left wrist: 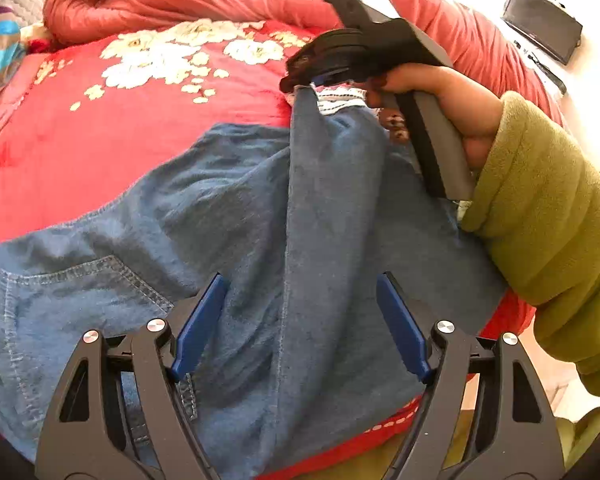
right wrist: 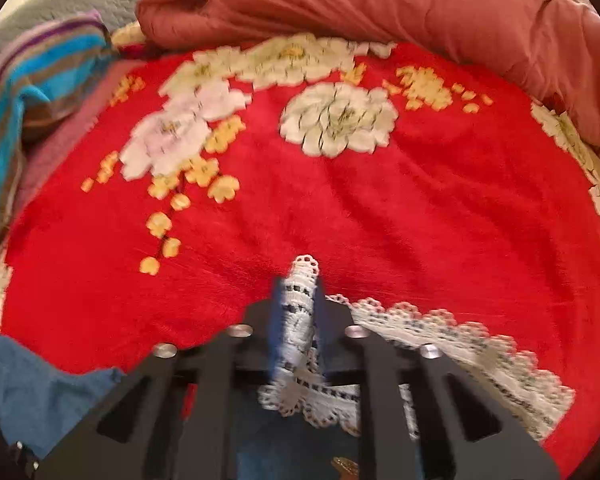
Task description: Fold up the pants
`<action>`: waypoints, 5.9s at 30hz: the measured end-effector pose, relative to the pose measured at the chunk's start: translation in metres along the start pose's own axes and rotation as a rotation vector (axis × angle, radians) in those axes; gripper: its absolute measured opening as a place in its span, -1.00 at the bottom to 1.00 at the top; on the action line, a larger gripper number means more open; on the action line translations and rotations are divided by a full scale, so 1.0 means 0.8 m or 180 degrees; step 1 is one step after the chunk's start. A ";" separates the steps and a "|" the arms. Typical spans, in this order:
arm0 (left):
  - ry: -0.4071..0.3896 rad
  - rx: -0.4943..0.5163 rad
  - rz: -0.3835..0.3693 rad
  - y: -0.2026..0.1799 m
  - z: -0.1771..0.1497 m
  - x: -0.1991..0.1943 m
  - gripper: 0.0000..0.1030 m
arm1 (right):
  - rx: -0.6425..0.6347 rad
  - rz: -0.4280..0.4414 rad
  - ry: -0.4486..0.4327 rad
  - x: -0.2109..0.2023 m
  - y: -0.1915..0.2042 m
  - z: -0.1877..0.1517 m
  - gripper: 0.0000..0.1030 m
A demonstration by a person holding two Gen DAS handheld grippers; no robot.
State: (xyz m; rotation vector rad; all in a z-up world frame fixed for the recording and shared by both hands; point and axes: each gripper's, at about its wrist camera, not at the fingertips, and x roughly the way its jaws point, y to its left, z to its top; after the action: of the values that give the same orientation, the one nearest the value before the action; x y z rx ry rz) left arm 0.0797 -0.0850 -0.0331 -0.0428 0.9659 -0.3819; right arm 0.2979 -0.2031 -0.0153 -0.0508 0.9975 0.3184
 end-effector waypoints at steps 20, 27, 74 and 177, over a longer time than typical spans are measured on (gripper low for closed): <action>-0.0088 0.0203 0.0179 -0.023 0.007 -0.002 0.81 | 0.0574 0.0180 -0.0612 -0.216 -0.121 -0.110 -0.78; -0.0042 0.0597 -0.0072 -0.053 0.006 0.010 0.04 | 0.0621 0.0237 -0.0655 -0.238 -0.126 -0.132 -0.78; 0.0278 0.0972 0.0088 -0.061 -0.048 0.005 -0.98 | 0.0115 0.0015 -0.0051 -0.246 -0.089 -0.276 -0.42; 0.0090 -0.0329 0.0931 0.081 -0.047 -0.051 0.29 | -0.0441 0.0169 -0.0108 -0.196 -0.067 -0.244 0.18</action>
State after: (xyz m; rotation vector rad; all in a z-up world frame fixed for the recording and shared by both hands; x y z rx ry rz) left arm 0.0481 -0.0056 -0.0358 0.0101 1.0026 -0.0633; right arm 0.0753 -0.3285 0.0030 -0.1444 0.9434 0.4353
